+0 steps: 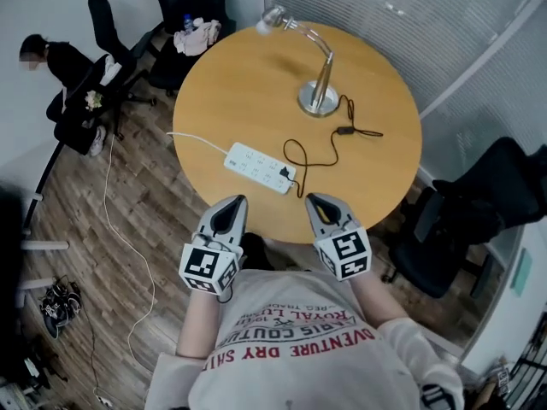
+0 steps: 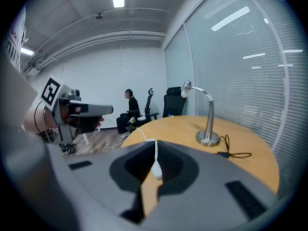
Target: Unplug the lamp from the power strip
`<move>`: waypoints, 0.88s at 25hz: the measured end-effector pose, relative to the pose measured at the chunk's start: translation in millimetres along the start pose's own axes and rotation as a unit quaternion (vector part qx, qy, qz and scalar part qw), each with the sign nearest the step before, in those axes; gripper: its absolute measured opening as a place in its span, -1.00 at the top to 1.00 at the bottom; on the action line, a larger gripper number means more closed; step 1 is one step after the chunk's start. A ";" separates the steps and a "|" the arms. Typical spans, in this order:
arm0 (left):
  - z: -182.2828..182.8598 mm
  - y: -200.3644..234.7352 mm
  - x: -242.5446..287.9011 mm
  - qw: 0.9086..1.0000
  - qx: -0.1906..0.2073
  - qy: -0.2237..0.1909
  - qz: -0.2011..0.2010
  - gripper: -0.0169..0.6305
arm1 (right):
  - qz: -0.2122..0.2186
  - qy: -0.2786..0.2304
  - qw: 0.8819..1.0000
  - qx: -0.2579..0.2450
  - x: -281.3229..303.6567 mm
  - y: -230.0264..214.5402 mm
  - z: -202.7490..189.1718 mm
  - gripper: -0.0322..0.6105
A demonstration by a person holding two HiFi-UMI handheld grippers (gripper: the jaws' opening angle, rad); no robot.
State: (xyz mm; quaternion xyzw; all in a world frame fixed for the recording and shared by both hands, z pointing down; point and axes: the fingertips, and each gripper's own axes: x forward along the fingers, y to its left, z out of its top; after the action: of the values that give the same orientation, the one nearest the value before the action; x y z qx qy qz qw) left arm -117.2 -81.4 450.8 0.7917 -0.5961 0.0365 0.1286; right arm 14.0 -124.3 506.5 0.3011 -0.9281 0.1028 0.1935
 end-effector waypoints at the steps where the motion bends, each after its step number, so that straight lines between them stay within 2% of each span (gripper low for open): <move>1: 3.2 4.7 10.0 1.000 0.005 0.002 -0.014 0.85 | -0.008 0.002 1.000 0.005 4.7 -4.5 3.3 0.80; 5: 19.5 31.2 51.4 0.997 0.026 0.017 -0.072 0.85 | -0.043 0.004 0.998 0.036 28.0 -19.1 22.2 0.80; 8: 20.4 46.8 79.7 0.992 0.031 0.038 -0.115 0.85 | -0.064 0.025 0.996 0.061 46.2 -24.7 21.7 0.80; 12: -7.5 63.1 111.6 0.979 0.046 0.107 -0.169 0.85 | -0.076 0.073 0.990 0.093 71.4 -21.9 3.2 0.80; 16: -52.1 77.1 134.7 0.955 0.083 0.182 -0.219 0.85 | -0.105 0.113 0.982 0.106 88.5 -21.6 -11.1 0.79; 17: -63.2 78.2 137.4 0.947 0.094 0.200 -0.232 0.85 | -0.110 0.128 0.980 0.109 91.7 -21.1 -16.5 0.68; 18: -74.1 78.4 139.5 0.939 0.107 0.217 -0.246 0.85 | -0.114 0.142 0.977 0.110 94.7 -20.2 -22.3 0.42; 22: -119.5 73.9 148.9 0.904 0.153 0.270 -0.293 0.85 | -0.125 0.194 0.967 0.106 104.9 -19.9 -46.7 0.37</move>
State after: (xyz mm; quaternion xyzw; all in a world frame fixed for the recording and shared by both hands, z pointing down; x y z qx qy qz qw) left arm -133.6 -209.9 609.3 0.9004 -0.2667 0.3003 0.1672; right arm -38.3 -180.2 594.4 0.4078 -0.8115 0.2321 0.3484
